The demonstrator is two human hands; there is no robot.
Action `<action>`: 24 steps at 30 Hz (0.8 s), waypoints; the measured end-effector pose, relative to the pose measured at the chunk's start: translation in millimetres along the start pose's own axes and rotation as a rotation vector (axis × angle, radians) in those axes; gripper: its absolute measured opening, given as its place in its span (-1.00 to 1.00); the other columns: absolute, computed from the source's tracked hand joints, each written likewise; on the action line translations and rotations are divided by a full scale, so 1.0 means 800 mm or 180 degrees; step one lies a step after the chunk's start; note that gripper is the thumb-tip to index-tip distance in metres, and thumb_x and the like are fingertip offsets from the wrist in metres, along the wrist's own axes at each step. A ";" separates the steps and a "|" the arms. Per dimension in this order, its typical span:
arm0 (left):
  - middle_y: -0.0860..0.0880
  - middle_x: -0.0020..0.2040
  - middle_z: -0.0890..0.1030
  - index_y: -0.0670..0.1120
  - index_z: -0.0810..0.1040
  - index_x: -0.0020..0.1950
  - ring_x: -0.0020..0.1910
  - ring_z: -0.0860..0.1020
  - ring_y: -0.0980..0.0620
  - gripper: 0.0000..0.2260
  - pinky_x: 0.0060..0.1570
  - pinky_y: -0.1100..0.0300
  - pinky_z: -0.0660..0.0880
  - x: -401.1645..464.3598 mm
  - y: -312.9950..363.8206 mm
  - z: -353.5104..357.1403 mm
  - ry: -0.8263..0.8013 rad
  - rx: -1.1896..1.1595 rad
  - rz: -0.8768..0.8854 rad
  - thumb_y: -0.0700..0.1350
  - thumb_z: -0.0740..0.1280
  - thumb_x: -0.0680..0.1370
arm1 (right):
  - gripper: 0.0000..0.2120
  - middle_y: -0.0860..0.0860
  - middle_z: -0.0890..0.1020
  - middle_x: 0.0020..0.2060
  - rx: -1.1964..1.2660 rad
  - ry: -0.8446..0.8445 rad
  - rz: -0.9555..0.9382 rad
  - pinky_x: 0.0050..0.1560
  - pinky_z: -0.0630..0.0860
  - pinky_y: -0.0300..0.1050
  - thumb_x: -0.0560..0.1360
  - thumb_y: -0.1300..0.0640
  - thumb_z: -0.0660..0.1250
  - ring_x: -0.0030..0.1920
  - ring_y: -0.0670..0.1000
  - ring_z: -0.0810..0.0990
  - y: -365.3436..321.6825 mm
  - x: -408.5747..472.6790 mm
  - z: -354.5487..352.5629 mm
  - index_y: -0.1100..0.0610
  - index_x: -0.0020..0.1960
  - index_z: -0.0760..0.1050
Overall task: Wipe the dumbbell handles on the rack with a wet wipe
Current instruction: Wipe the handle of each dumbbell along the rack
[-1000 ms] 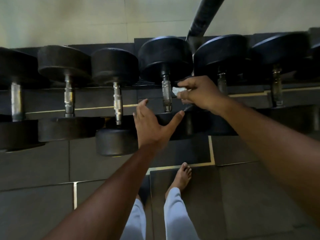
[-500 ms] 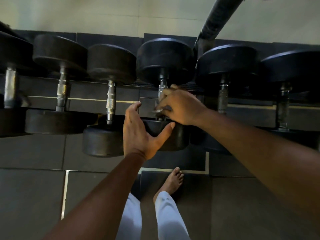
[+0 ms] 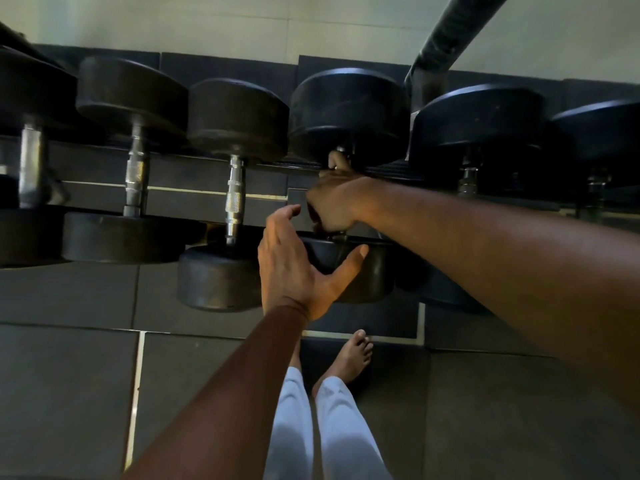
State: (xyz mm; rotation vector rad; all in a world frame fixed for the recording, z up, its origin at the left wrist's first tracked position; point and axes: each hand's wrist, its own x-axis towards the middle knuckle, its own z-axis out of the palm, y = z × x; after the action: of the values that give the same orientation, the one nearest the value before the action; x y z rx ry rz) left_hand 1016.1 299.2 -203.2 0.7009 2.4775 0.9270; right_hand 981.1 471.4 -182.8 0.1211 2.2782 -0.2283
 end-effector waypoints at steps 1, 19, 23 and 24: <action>0.01 0.42 0.40 -0.05 0.28 0.55 0.39 0.43 0.03 -0.05 0.41 -0.18 0.46 0.000 0.000 0.000 -0.0004 0.0022 0.0012 0.53 0.43 0.40 | -0.85 0.05 0.60 0.17 0.0185 0.0032 -0.0052 0.22 0.25 -0.01 0.69 0.03 0.30 0.03 -0.02 0.46 0.003 -0.006 -0.001 0.08 0.17 0.53; -0.02 0.37 0.43 -0.12 0.35 0.48 0.34 0.43 0.08 -0.12 0.35 -0.13 0.51 0.000 0.002 -0.001 -0.0016 -0.0112 0.0084 0.45 0.47 0.41 | -0.85 -0.18 0.71 -0.13 0.3186 0.1245 0.0188 -0.07 0.55 -0.28 0.47 0.07 0.63 -0.09 -0.25 0.66 0.059 -0.048 0.096 -0.08 -0.01 0.72; -0.01 0.35 0.42 -0.14 0.36 0.48 0.31 0.40 0.14 -0.12 0.35 -0.02 0.50 0.000 0.001 -0.001 -0.0014 -0.0159 0.0134 0.44 0.47 0.41 | -0.82 -0.14 0.77 -0.12 0.3631 0.1087 0.0361 0.03 0.69 -0.13 0.41 0.02 0.69 -0.09 -0.20 0.73 0.066 -0.044 0.105 -0.06 -0.04 0.73; -0.01 0.35 0.42 -0.15 0.36 0.48 0.31 0.39 0.15 -0.11 0.34 0.01 0.50 0.000 0.000 0.000 -0.0010 -0.0166 0.0140 0.43 0.48 0.41 | -0.81 -0.14 0.77 -0.12 0.3690 0.1055 0.0394 0.05 0.70 -0.11 0.41 0.02 0.69 -0.08 -0.19 0.73 0.068 -0.045 0.107 -0.06 -0.04 0.73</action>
State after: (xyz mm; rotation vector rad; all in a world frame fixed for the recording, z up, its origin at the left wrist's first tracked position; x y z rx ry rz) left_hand 1016.4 299.1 -203.1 0.7416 2.4349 1.0022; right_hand 1076.6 506.7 -218.0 0.9364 2.1409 -1.5188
